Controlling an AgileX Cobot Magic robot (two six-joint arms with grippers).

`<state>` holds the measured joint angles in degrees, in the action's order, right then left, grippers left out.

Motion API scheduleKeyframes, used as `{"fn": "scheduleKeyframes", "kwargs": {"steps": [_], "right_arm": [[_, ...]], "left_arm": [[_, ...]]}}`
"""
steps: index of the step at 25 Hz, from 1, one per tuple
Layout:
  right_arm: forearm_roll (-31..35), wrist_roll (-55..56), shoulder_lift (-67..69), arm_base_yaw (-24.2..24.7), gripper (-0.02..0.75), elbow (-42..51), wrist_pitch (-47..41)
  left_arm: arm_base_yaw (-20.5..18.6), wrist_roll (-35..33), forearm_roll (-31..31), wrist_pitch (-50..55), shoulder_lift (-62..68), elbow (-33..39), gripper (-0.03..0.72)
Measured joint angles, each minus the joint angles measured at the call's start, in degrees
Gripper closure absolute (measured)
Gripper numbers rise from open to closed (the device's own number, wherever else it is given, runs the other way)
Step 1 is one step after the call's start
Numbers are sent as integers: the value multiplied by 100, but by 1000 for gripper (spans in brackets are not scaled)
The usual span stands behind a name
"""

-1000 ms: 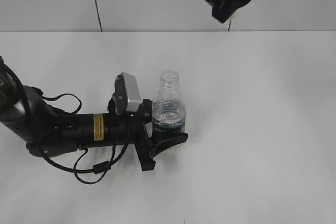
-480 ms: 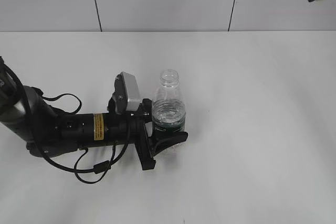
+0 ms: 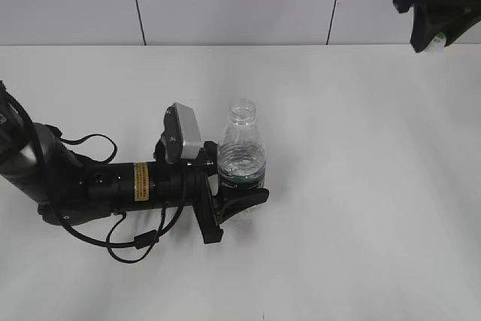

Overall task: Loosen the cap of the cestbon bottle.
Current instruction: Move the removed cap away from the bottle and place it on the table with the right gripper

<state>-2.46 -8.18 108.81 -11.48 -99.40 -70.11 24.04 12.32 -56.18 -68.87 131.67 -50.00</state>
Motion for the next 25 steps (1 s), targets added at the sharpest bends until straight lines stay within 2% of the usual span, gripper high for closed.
{"fn": "scheduleKeyframes", "kwargs": {"steps": [7,11,25], "right_arm": [[588,-241,828,98,444,6,67],[662,-262,1158,125,444,54,271],[662,-296,1520,125,444,1053,1957]], "left_arm": [[4,0,12,0,0,0,276],[4,0,17,0,0,0,276],[4,0,35,0,0,0,276]]}}
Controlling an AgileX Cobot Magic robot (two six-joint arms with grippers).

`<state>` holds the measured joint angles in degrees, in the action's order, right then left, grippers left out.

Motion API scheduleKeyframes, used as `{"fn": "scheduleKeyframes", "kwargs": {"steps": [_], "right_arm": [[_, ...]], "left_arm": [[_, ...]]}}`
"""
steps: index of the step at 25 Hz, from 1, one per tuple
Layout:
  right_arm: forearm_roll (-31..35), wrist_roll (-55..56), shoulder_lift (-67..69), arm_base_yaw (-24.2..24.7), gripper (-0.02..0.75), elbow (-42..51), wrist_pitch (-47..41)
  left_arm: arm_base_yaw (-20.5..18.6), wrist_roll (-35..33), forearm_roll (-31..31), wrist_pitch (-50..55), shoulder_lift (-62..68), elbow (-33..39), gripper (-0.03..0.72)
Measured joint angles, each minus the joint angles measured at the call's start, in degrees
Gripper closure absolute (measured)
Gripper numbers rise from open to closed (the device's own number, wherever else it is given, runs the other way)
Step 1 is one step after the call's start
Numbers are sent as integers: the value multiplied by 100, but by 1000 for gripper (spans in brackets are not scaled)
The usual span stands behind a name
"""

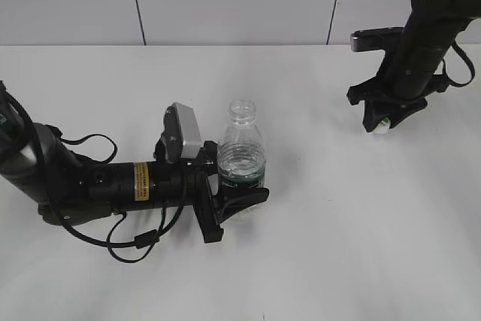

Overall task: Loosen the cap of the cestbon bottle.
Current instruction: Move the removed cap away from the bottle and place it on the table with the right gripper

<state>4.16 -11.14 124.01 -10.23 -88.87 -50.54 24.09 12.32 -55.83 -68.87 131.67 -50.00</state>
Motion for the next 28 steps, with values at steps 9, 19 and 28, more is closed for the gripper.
{"fn": "scheduleKeyframes", "kwargs": {"steps": [9,19,28], "right_arm": [[-6,-7,342,0,444,17,48],[-6,-11,357,0,402,17,137],[-90,-13,357,0,169,17,148]], "left_arm": [[0,0,0,0,0,0,276],[0,0,0,0,0,0,276],[2,0,85,5,0,0,276]]}}
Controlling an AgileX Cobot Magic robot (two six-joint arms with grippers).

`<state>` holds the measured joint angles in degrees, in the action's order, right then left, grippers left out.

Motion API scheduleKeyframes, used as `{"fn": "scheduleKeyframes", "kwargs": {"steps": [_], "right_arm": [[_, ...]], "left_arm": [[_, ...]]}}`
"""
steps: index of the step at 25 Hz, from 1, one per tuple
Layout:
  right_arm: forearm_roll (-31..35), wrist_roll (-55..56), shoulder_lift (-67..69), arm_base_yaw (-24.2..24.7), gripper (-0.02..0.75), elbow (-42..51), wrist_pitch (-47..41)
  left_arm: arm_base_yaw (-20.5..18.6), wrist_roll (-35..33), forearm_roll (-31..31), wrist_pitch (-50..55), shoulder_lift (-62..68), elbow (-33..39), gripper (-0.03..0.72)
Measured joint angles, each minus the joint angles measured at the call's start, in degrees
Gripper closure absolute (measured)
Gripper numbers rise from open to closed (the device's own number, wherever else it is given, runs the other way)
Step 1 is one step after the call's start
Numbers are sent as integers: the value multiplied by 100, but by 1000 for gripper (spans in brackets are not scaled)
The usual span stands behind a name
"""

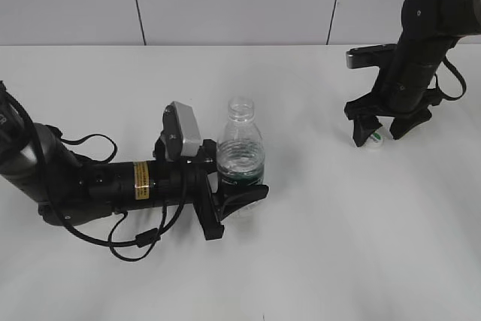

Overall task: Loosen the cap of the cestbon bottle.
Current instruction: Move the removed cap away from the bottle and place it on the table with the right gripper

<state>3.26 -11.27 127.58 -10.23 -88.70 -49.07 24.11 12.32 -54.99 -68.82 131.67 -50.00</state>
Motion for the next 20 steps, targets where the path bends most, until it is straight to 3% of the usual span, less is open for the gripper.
{"fn": "scheduleKeyframes", "kwargs": {"steps": [6,20], "right_arm": [[-60,-4,-156,0,164,0,0],[-108,-140,-403,0,163,0,-167]], "left_arm": [[0,-99,361,30,7,0,276],[0,-148,427,36,7,0,276]]}}
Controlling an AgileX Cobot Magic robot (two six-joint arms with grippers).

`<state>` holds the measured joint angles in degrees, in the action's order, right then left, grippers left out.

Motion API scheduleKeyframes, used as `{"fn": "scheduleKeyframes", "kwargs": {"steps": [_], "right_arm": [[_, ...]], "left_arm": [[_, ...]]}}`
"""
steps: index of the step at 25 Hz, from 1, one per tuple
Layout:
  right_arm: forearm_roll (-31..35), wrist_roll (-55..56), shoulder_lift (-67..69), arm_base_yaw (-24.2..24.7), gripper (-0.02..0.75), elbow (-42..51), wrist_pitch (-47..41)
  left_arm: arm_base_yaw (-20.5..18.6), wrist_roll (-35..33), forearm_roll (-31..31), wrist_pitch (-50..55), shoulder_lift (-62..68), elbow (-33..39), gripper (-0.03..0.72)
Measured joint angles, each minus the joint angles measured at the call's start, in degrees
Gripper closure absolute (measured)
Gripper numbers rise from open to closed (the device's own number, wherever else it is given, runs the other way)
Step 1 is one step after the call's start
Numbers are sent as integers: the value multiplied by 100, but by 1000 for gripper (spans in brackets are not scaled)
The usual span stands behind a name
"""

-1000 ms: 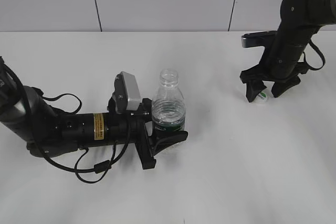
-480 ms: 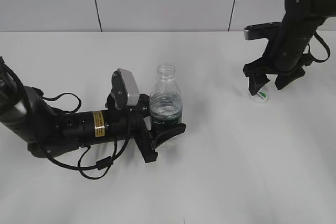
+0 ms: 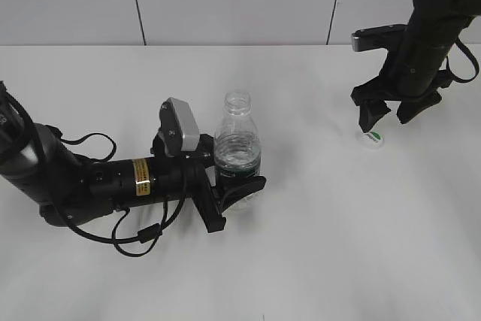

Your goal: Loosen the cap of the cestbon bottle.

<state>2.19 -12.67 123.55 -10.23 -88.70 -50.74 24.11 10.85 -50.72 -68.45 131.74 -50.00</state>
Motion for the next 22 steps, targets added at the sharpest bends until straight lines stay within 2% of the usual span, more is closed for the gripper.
{"fn": "scheduleKeyframes", "kwargs": {"steps": [7,15,22], "right_arm": [[-10,-11,0,0,163,0,-90],[-10,-11,0,0,162,0,-225],[-10,-55,0,0,162,0,-300]], "left_arm": [[0,56,5,0,0,0,260],[0,304,43,-49,0,0,122],[0,364,69,-50,-6,0,112]]}}
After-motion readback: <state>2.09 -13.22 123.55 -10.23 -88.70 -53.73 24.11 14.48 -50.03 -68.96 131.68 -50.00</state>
